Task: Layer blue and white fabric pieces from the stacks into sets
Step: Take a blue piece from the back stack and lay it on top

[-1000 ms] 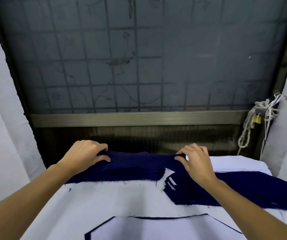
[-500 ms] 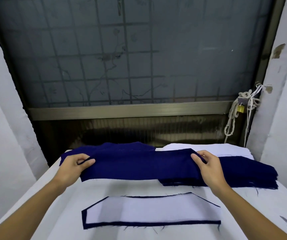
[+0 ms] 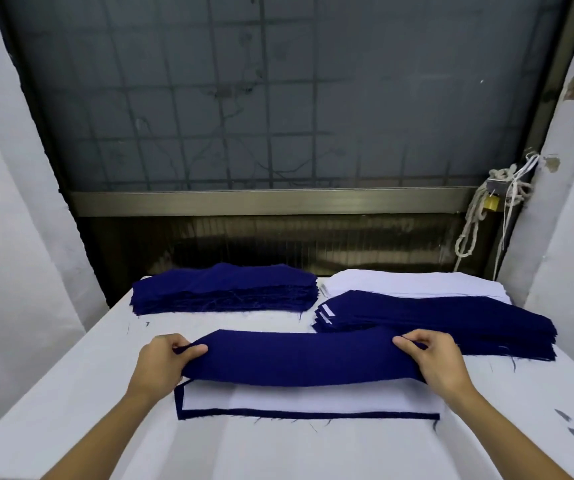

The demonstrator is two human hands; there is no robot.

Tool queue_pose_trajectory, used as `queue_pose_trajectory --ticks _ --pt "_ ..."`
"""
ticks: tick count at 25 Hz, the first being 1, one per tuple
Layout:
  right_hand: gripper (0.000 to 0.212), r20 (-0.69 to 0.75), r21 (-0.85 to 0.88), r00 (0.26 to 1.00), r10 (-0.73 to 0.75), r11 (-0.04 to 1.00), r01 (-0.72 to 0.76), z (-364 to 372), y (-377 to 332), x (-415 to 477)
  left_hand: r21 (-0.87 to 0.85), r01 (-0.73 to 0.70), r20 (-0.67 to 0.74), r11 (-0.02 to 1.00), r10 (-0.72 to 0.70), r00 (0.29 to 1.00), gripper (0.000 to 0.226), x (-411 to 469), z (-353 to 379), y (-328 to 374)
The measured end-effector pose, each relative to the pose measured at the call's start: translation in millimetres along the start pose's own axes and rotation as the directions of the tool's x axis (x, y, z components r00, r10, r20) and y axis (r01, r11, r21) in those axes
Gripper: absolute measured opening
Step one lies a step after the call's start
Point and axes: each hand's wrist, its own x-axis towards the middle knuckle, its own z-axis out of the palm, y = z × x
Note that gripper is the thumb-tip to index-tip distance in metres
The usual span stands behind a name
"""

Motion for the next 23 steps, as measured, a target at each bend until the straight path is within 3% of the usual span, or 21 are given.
queue_pose_trajectory --ticks 4,7,13,16,20,23 --pt "0.011 -0.020 -0.232 0.999 0.029 0.972 -0.033 -2 12 -14 0.260 -0.045 0.048 0.965 0.033 0.998 0.032 -9 9 -18" --pt "0.013 -0.073 -0.425 0.997 0.034 0.903 -0.062 0 18 -27 0.339 -0.034 0.029 0.940 0.026 0.999 0.033 -19 16 -32" --pt "0.003 -0.124 -0.563 0.987 -0.105 0.827 0.017 3 29 -37 0.288 -0.057 -0.154 0.956 0.105 0.983 0.024 -36 25 -47" --pt "0.020 -0.095 -0.633 0.982 -0.162 0.771 0.066 7 36 -34 0.330 -0.101 -0.186 0.939 0.169 0.968 0.020 -38 30 -49" --pt "0.038 -0.015 -0.744 0.980 -0.196 0.658 0.120 12 40 -34 0.364 -0.183 -0.148 0.913 0.251 0.957 0.023 -32 32 -54" --pt "0.038 0.023 -0.747 0.988 -0.155 0.654 0.120 10 39 -34 0.300 -0.198 -0.102 0.933 0.238 0.966 0.026 -32 30 -56"
